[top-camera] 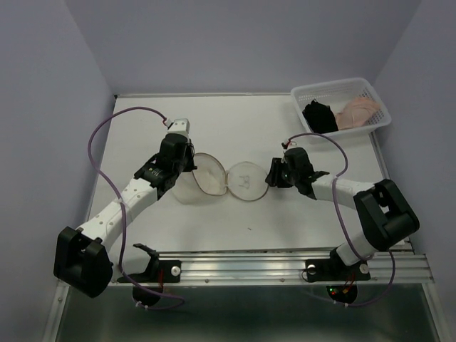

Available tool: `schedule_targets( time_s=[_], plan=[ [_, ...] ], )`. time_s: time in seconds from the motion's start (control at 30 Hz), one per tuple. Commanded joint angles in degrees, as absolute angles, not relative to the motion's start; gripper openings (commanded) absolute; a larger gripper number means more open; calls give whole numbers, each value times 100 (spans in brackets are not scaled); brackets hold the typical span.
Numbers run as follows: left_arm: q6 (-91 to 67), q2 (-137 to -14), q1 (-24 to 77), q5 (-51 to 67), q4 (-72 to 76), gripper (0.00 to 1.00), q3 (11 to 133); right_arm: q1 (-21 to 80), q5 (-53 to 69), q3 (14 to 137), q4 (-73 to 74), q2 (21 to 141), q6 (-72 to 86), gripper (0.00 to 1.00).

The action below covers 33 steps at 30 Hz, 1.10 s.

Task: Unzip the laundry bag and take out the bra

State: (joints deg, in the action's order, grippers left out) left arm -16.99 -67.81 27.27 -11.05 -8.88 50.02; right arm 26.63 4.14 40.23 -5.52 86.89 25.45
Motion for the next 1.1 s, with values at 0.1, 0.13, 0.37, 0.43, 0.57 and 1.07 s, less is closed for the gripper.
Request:
schedule_targets(
  time_s=[0.1, 0.13, 0.37, 0.43, 0.57, 1.07],
  plan=[
    [-1644, -6750, 2716, -1081, -686, 0, 5054, 2804, 440, 4253, -888, 9175, 2549, 46],
    [-1644, -6759, 2725, -1081, -677, 0, 5054, 2804, 431, 4280, -888, 9237, 2558, 46],
    [-1652, -6741, 2716, -1090, -685, 0, 5054, 2979, 308, 4298, -905, 9501, 2584, 43],
    [-1652, -6732, 2725, -1081, -686, 0, 5062, 3032, 238, 4272, -896, 9518, 2610, 31],
    [-1661, -6732, 2725, -1064, -694, 0, 5054, 3032, 71, 4219, -905, 9519, 2680, 20],
    [-2970, -6882, 3023, -105, -44, 0, 4966, 3032, -703, 5298, 597, 7595, 2031, 1]
  ],
)
